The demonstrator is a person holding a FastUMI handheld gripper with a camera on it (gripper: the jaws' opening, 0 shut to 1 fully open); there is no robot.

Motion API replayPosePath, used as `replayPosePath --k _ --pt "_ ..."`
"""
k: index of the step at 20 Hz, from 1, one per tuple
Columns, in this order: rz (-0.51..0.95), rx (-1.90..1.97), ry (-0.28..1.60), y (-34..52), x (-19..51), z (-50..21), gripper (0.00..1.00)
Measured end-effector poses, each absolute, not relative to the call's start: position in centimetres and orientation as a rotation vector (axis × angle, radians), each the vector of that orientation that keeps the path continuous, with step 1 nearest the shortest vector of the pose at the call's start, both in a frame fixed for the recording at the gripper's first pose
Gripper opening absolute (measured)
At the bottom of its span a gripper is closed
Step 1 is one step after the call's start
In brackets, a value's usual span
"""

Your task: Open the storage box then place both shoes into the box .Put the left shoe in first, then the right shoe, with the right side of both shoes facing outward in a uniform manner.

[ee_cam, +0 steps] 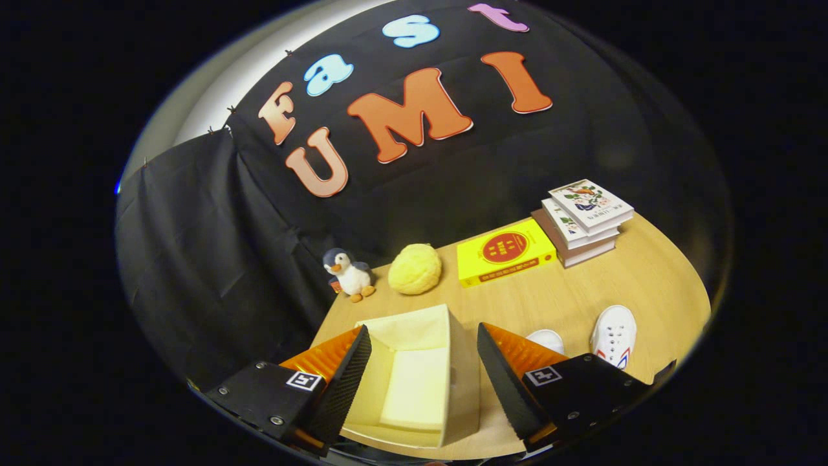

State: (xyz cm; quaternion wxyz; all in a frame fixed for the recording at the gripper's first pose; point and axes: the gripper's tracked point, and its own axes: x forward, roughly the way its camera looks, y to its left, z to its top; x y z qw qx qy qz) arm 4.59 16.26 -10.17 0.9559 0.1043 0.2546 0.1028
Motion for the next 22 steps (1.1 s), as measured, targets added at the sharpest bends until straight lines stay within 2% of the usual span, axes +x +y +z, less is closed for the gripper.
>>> replayPosePath --k 10,16,22 --pt "0.077 0.192 0.755 7.3 3.7 -20.0 0.95" --pt "0.035 0.118 0.941 4.5 2.1 -26.7 0.81" --pt "0.034 0.084 1.051 4.0 2.5 -31.3 0.60"
